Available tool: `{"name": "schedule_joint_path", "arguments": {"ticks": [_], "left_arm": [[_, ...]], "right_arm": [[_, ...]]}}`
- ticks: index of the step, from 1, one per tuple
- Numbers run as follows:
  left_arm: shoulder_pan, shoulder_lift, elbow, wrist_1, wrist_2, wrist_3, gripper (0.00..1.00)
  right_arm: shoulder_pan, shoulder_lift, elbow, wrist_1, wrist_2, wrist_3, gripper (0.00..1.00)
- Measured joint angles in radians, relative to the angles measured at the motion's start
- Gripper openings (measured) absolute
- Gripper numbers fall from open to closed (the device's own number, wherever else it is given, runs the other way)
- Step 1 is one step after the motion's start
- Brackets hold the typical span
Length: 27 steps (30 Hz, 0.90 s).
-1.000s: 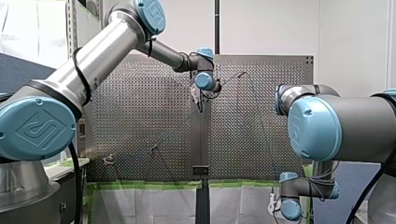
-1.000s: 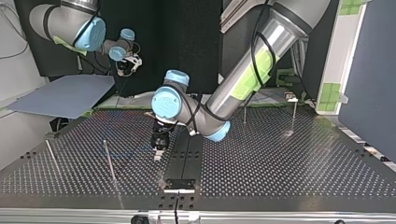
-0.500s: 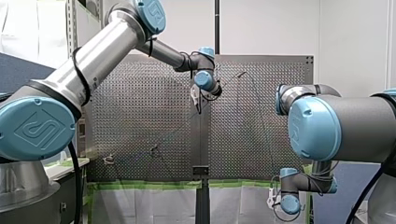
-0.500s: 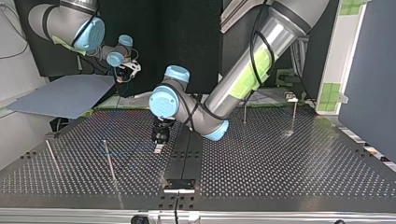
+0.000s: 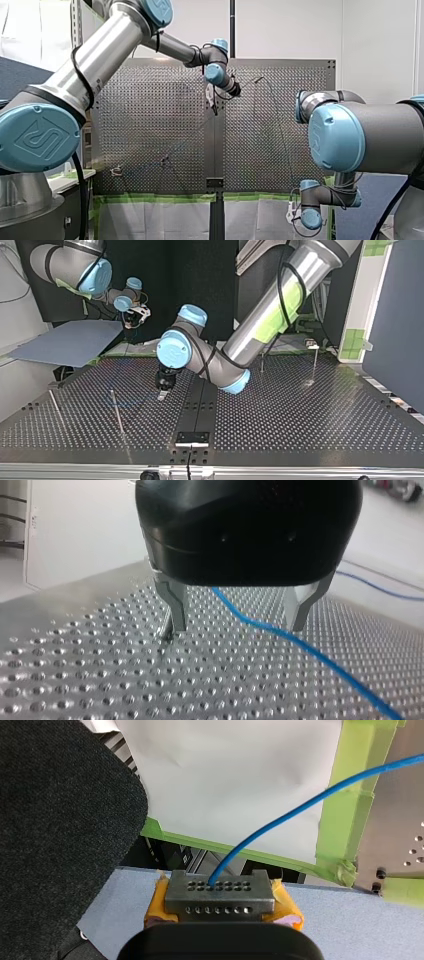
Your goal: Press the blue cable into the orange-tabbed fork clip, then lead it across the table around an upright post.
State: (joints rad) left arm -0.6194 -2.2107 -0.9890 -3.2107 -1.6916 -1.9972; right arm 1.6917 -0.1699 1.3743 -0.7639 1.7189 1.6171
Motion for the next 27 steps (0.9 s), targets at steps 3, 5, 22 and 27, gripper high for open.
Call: {"name": "schedule_joint_path", "arguments": {"ticks": [3,5,22,27], "left_arm": [[-0.001,0.003,0.000,-0.021,0.025,-0.008,0.95],[-0.002,0.004,0.000,-0.034,0.039,-0.009,0.95],[-0.026,0.074,0.000,-0.054,0.149,-0.003,0.95],[-0.036,0.075,0.000,-0.024,0.171,-0.005,0.95]], "right_arm": [[0.000,0.000,0.000,0.002,0.000,0.000,0.00],[0.000,0.000,0.000,0.002,-0.001,0.000,0.00],[0.003,0.000,0.000,0.007,-0.004,-0.001,0.00],[0.002,0.000,0.000,0.007,-0.005,-0.001,0.00]]}}
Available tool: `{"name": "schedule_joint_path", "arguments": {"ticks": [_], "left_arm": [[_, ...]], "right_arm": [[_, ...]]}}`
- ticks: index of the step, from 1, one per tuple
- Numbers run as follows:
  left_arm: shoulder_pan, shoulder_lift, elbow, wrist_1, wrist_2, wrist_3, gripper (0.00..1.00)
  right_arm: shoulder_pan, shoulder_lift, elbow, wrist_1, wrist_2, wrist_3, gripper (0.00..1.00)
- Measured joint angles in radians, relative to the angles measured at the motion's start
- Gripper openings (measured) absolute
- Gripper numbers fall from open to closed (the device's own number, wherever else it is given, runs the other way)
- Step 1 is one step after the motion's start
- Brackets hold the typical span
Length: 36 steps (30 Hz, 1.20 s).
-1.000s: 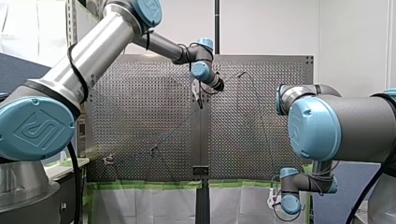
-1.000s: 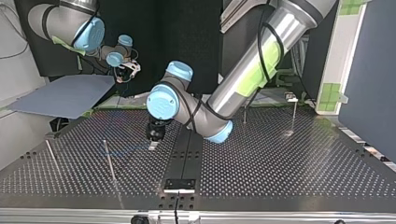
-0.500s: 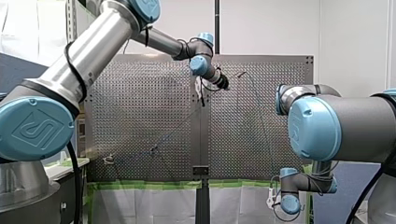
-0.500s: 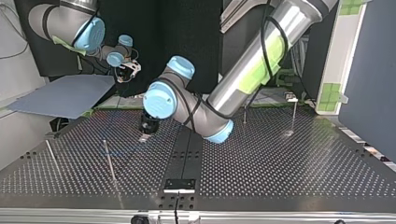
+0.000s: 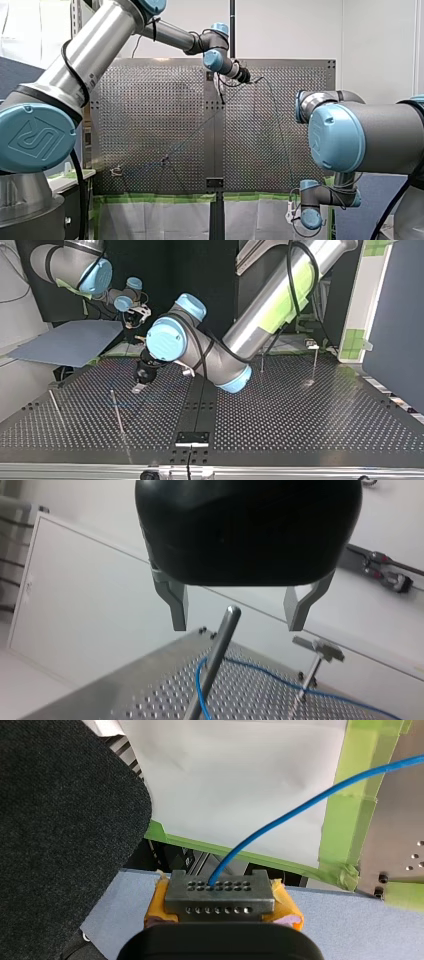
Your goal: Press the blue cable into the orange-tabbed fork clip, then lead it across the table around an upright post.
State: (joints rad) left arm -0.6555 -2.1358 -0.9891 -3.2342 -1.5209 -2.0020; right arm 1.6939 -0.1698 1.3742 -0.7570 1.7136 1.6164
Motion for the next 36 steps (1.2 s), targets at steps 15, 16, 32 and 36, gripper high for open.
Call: {"name": "schedule_joint_path", "arguments": {"ticks": [15,16,32,36], "left_arm": [[-0.032,-0.001,0.000,0.074,0.021,-0.044,0.95],[-0.032,-0.001,0.000,0.074,0.021,-0.046,0.95],[-0.020,-0.019,0.000,0.082,0.003,-0.047,0.95],[-0.024,-0.019,0.000,0.082,0.003,-0.033,0.95]], "right_arm": [[0.001,0.000,-0.002,-0.002,-0.005,-0.001,0.00],[0.001,0.000,-0.002,-0.002,-0.005,-0.001,0.00],[0.003,0.000,-0.007,0.002,-0.008,-0.001,0.00],[0.003,0.000,-0.007,0.002,-0.008,-0.001,0.00]]}}
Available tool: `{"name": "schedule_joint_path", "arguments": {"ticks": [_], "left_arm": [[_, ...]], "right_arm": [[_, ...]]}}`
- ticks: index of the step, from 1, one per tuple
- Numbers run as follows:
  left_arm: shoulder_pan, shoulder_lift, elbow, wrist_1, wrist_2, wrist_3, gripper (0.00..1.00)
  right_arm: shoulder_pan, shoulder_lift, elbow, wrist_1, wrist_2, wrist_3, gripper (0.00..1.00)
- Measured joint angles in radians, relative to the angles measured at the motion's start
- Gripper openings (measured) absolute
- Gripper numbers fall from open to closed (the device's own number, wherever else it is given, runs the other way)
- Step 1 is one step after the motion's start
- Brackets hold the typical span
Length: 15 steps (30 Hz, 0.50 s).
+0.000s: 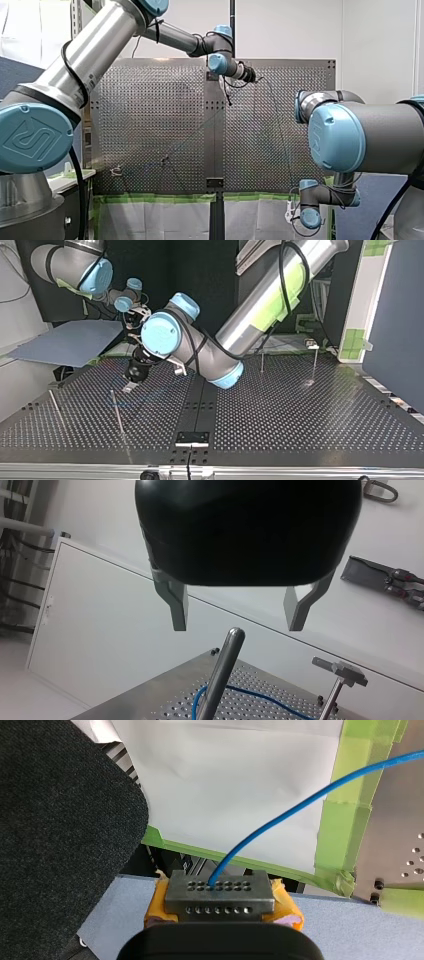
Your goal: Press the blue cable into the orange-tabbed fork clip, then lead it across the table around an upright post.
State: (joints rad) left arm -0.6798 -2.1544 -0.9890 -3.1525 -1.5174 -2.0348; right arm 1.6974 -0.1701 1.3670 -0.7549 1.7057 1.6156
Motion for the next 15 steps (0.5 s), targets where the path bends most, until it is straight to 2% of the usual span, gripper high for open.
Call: {"name": "schedule_joint_path", "arguments": {"ticks": [9,15], "left_arm": [[-0.009,0.000,0.000,0.000,0.000,0.050,0.95],[-0.011,0.000,0.000,-0.004,-0.006,0.060,0.95]], "right_arm": [[0.001,0.000,-0.002,0.001,-0.001,0.000,0.00],[0.001,0.000,-0.003,0.002,-0.004,0.000,0.00]]}}
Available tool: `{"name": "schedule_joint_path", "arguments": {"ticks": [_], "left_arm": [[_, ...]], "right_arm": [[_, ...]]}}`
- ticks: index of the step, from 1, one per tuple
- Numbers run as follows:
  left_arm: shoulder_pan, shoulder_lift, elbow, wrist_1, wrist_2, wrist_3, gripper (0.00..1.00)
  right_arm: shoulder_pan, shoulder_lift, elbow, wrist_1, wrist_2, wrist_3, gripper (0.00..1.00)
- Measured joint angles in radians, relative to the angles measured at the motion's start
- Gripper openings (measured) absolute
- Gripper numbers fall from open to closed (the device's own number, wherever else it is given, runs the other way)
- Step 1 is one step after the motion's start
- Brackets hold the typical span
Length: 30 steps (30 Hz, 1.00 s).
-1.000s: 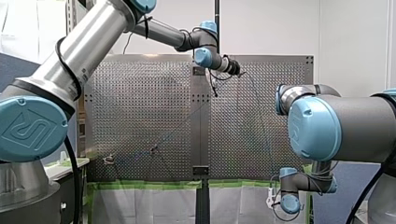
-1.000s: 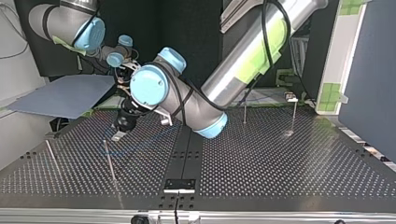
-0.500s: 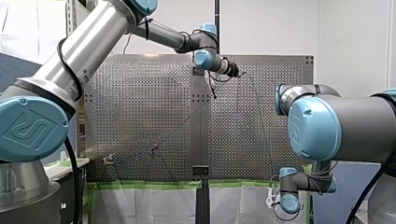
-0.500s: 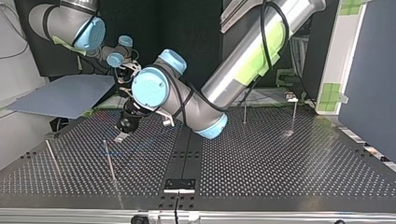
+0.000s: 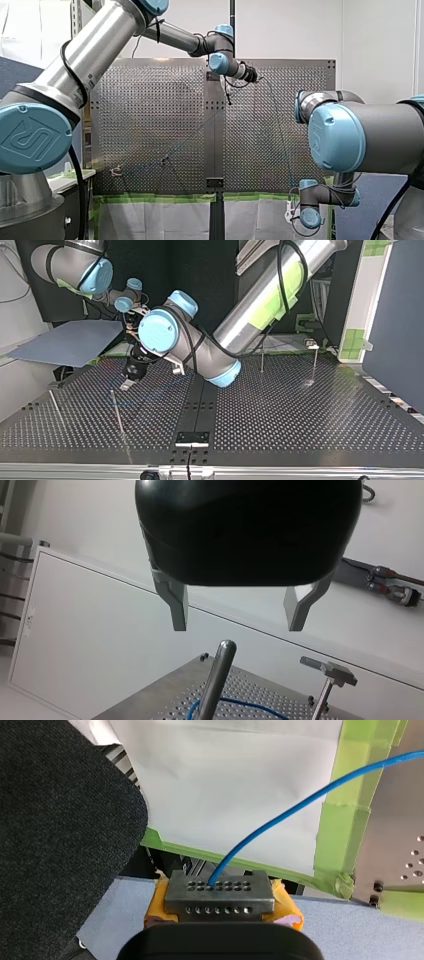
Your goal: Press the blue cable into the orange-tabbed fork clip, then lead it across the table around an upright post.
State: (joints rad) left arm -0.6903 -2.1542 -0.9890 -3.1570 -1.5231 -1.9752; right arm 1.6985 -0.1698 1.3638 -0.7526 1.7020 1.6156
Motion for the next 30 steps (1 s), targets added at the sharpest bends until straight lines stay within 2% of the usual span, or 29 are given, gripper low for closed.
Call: {"name": "schedule_joint_path", "arguments": {"ticks": [11,24,30], "left_arm": [[-0.001,0.000,0.000,-0.024,-0.035,0.041,0.95],[-0.002,0.000,0.000,-0.061,-0.135,0.137,0.95],[-0.002,0.000,0.000,-0.061,-0.183,0.159,0.95]], "right_arm": [[0.002,0.000,0.001,0.004,-0.007,0.000,0.00],[0.001,0.000,0.000,0.008,-0.006,-0.001,0.00],[0.001,0.000,0.000,0.008,-0.006,-0.002,0.00]]}}
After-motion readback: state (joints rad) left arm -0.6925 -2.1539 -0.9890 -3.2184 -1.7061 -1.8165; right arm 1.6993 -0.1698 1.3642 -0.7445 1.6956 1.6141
